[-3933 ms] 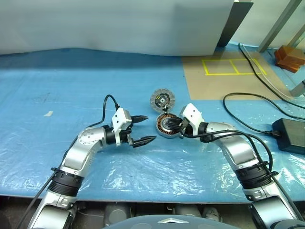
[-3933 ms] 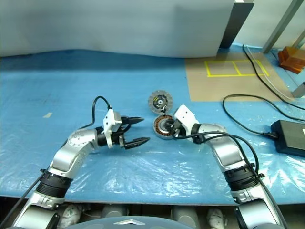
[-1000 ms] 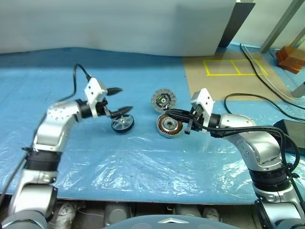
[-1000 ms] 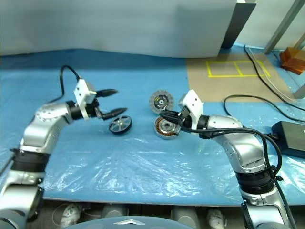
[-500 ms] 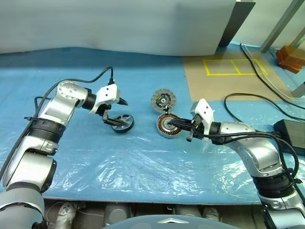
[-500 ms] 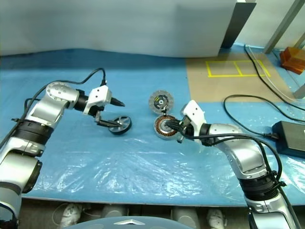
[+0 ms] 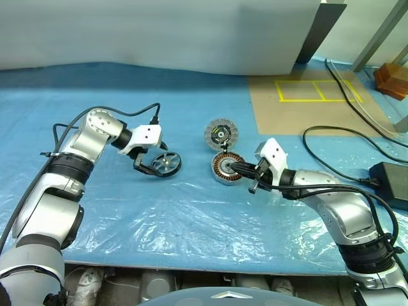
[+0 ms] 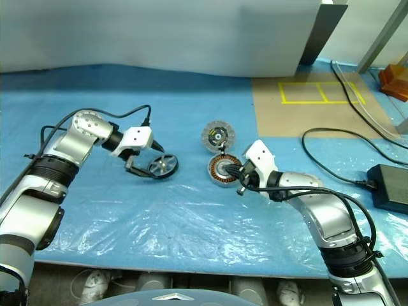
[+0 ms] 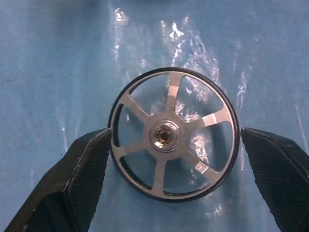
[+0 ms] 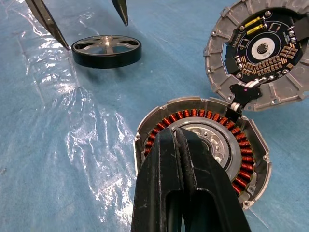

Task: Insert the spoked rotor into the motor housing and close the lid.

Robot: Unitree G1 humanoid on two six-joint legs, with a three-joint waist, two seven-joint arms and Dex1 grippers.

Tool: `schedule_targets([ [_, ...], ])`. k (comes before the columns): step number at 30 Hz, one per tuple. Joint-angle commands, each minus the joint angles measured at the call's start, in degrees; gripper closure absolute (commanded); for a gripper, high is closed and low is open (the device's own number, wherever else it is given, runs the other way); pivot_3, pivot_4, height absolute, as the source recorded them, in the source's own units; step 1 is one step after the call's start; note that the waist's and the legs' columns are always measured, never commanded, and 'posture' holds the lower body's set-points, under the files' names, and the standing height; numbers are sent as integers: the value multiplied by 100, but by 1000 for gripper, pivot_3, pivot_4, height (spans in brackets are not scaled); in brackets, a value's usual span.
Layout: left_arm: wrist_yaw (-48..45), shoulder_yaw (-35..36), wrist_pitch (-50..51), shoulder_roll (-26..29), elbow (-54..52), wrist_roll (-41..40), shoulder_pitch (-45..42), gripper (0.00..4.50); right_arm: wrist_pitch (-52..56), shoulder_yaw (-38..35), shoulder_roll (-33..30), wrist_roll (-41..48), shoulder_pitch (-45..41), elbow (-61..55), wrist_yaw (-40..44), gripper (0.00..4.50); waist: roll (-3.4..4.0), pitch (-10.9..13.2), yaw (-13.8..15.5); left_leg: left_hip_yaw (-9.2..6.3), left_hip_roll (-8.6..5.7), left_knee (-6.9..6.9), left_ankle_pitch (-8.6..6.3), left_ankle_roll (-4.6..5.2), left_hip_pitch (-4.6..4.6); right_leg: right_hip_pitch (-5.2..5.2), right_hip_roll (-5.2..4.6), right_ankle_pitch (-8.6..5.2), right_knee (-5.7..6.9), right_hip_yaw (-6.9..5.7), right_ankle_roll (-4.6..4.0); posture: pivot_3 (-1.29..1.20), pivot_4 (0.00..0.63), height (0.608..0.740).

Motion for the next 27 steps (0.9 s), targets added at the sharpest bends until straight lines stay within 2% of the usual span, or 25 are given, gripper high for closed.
schedule_targets([
  [1, -56, 77, -47, 64, -146, 23, -12, 0, -135, 21, 35, -25, -27, -116, -5, 4463, 0, 0, 1, 0, 0, 0, 0, 0, 0, 0, 0, 0, 0, 0, 0, 0, 150, 740],
  [10, 244, 66, -323, -106, 91, 198, -16, 0, -177, 104, 19, -88, -39, -51, 11, 4463, 0, 0, 4, -1, -1, 1, 0, 0, -2, 0, -1, 0, 0, 0, 0, 0, 150, 740],
  [20, -373, 271, -315, -140, 445, -148, -379, 0, -155, 108, -3, -117, 45, -90, 11, 4463, 0, 0, 3, -1, -1, 2, 0, 0, -1, 0, 0, 0, 1, 0, 1, 0, 150, 740],
  [25, -265, 221, -559, -257, 973, 20, -597, 0, -167, 126, 3, -157, 52, -63, -1, 4463, -1, 0, 7, -1, -1, 2, 0, 0, 0, 0, -1, 0, 1, 1, 1, 0, 150, 740],
  [27, -181, 205, -690, -308, 1100, 92, -664, 368, -165, 124, 7, -164, 65, -71, -6, 4500, -1, 0, 8, -1, -1, 2, 0, 0, -1, 0, -1, 0, 1, 0, 1, 0, 150, 740],
])
